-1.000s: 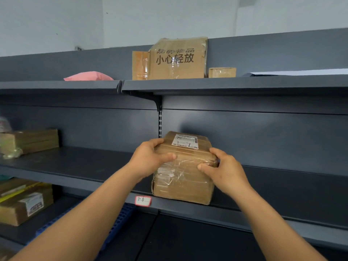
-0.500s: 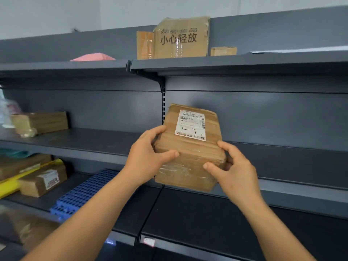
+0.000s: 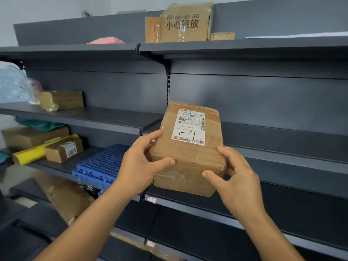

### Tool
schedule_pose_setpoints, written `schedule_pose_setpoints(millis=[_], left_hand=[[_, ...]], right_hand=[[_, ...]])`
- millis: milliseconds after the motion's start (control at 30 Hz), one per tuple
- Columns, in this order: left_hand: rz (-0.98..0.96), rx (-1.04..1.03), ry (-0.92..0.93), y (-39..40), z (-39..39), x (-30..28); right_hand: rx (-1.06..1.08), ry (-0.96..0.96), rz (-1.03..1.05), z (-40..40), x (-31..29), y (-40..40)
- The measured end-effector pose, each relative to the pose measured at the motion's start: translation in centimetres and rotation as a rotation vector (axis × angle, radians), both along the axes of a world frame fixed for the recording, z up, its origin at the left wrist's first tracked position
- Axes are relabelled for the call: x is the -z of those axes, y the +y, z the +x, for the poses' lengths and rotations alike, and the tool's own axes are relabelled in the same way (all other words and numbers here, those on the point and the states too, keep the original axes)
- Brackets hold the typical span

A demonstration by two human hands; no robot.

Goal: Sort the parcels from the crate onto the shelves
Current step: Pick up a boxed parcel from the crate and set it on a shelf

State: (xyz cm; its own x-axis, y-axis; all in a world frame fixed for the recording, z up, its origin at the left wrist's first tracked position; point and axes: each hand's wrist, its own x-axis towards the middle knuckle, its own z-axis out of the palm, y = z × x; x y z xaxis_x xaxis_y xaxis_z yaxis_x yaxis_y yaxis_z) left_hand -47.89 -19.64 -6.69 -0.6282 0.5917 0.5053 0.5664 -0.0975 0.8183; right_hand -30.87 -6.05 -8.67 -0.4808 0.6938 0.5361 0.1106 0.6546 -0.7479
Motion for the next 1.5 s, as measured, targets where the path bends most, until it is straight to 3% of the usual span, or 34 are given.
schedule_pose_setpoints(millis=[267, 467, 800, 1033, 1500], left_hand=[[-0.139, -0.065, -0.098, -4.2, 6.1, 7.4], [-0.264, -0.080, -0.196, -3.5, 5.7, 11.7], [-0.466, 0.000, -0.274, 5.0, -4.5, 15.2], [-0.528, 0.046, -0.306, 13.0, -12.8, 16.5], [-0.652, 0.113, -0.127, 19.7, -20.7, 19.2]], right_hand=[[-0.071, -0.181, -0.119, 6.1, 5.7, -3.3], [-0.074, -0.303, -0.206, 5.5, 9.4, -2.8], [-0.025, -0.466, -0.302, -4.0, 13.1, 3.9], [0.063, -0.480, -0.326, -12.7, 15.0, 10.3], [0.180, -0.532, -0.293, -20.2, 18.1, 15.6]])
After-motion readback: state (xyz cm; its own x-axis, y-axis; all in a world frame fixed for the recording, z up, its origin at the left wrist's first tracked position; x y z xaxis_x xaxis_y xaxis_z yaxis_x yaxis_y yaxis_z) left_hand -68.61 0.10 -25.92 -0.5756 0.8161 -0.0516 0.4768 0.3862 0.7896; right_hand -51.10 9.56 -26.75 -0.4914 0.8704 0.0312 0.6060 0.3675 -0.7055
